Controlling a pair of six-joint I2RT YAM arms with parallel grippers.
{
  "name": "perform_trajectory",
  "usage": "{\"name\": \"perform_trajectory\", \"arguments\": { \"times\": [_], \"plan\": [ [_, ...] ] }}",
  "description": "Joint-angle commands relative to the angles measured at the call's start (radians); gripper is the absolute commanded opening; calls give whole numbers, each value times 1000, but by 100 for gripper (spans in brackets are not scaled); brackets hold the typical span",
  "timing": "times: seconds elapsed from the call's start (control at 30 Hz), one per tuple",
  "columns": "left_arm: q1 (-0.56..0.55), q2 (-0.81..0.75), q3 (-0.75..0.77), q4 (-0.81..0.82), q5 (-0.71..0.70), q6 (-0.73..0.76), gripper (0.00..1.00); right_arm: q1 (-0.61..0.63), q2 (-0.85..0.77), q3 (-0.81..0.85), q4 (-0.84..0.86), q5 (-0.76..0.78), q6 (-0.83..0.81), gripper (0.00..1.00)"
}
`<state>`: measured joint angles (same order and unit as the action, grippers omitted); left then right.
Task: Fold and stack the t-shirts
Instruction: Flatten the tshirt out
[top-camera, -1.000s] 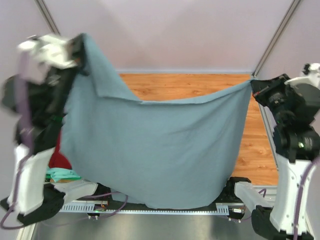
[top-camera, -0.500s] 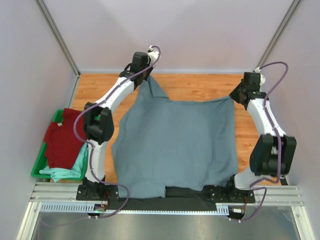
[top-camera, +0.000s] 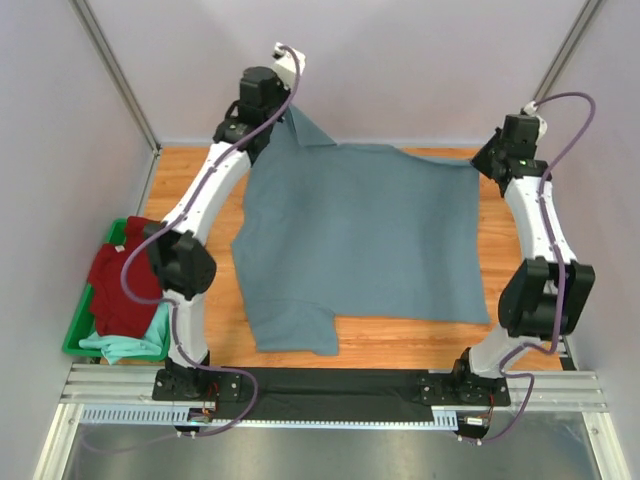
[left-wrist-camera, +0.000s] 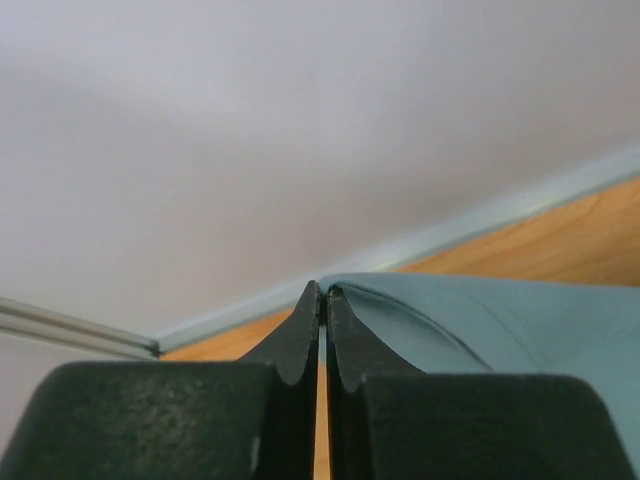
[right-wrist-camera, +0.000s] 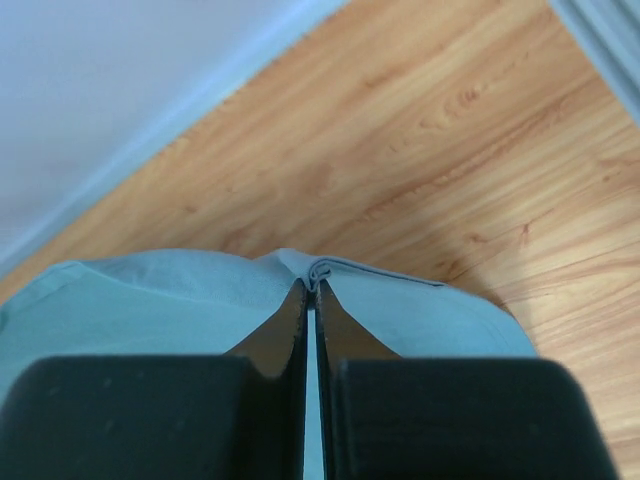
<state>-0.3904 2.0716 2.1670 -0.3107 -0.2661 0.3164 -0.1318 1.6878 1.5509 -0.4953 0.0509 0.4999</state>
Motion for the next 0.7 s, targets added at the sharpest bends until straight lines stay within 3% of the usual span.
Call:
{"name": "perform_trajectory", "arguments": {
  "times": [0.0, 0.37, 0.67],
  "plan": [
    [2, -299, 4, 81, 63, -20, 0, 0, -216, 66, -43, -13, -27, 0],
    [1, -782, 53, -119, 312, -91, 0, 0, -744, 28, -201, -91, -44, 0],
    [1, -1019, 98, -114, 435, -191, 0, 0, -924, 193, -301, -145, -17, 0]
  ]
}}
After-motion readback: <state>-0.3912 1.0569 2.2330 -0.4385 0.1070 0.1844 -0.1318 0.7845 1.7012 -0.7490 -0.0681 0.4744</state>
